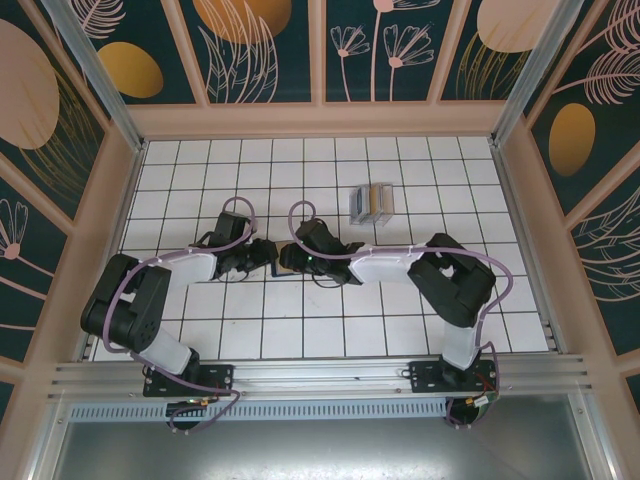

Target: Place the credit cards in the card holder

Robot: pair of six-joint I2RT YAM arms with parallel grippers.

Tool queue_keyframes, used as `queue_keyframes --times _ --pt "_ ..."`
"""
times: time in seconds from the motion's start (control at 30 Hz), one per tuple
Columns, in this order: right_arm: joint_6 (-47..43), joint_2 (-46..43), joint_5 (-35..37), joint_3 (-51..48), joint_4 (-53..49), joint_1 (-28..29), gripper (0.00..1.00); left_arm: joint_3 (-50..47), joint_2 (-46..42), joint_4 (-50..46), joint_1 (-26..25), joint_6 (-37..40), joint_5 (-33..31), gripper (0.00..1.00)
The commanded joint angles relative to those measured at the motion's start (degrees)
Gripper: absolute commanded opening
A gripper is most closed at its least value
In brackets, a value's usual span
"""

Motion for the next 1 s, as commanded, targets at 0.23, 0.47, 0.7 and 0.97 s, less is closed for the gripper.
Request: queue_keyframes --times 0.23,0.47,0.7,0.97 --pt "0.0 4.1 -0.6 0.5 0.8 1.3 0.46 -1.3 -0.3 0.3 -0.1 -0.5 -0.5 0.37" --pt "-3.0 -3.0 2.1 -1.7 1.3 1.4 0.49 -0.1 0.1 0.3 0.0 0.3 2.0 0.37" --pt "-8.7 -9.8 7.9 -5.6 -8.3 -3.4 0.51 0.5 0.4 0.0 0.0 1.3 2.0 0.37" --pt "-13.4 -2.6 15.2 2.7 -25.7 -3.6 0.53 1.0 0.6 -2.6 0.0 2.6 -0.6 0.42"
